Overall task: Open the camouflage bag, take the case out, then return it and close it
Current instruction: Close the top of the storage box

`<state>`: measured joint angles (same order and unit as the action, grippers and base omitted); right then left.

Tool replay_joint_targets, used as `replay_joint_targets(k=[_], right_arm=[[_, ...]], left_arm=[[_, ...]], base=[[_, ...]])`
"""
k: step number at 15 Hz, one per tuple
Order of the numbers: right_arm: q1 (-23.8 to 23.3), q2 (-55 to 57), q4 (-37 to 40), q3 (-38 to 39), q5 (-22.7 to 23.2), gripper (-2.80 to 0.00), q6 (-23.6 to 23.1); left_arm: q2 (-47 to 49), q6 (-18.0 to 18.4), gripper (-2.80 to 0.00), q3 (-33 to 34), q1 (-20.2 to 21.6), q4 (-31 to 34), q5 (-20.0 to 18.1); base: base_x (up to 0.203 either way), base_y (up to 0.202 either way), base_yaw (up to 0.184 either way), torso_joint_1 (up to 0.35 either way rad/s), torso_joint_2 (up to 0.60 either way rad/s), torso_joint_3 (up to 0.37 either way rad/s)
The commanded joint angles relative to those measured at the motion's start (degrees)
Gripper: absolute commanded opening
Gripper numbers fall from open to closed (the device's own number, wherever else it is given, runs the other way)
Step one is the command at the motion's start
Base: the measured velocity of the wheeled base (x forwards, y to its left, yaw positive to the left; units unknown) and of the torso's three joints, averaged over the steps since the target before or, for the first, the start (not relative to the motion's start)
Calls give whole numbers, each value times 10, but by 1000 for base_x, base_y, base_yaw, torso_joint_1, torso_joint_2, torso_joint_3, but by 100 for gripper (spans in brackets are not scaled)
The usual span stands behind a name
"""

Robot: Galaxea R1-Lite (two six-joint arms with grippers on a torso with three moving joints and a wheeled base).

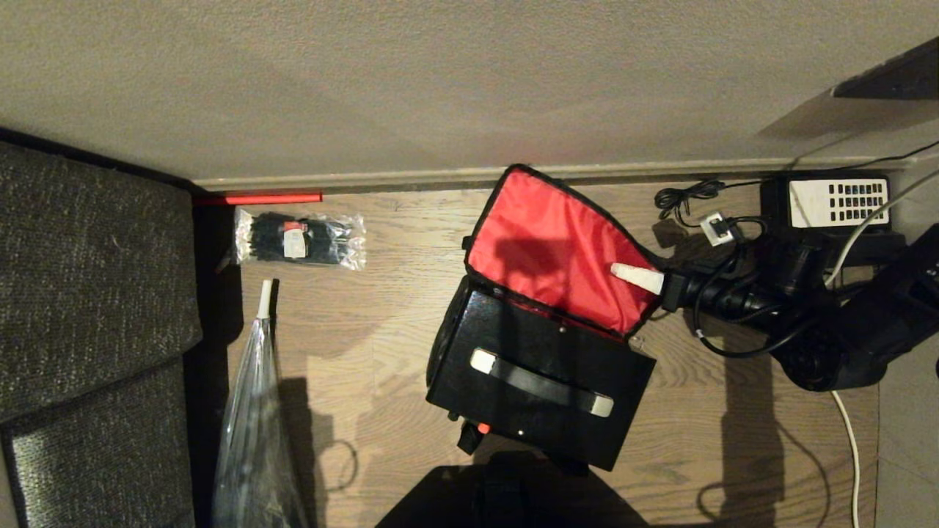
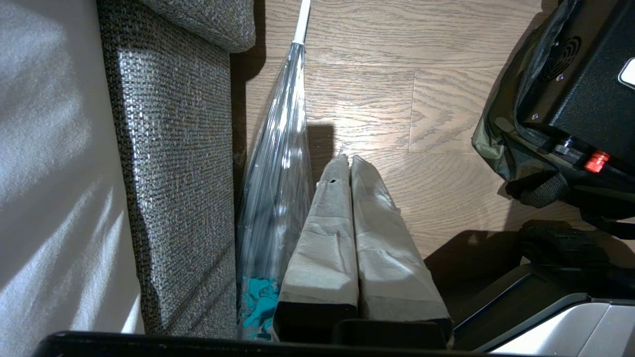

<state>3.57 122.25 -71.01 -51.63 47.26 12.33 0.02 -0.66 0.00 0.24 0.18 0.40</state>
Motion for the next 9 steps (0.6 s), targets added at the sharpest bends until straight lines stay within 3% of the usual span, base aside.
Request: replay_joint_targets(k=[1,5,9], right_arm=[[-1,-4,-26,15,10,-280,-1],[-19,-60,-69,103,125,-280,-31],[-23,-100,-72,196,206,-280,-183]], left_arm=[[-1,0,-280,2,0,0,0],[-1,0,-280,2,0,0,0],[-1,0,-280,2,0,0,0]], base=[[0,0,0,0,0,0],[0,0,0,0,0,0],[0,0,0,0,0,0]])
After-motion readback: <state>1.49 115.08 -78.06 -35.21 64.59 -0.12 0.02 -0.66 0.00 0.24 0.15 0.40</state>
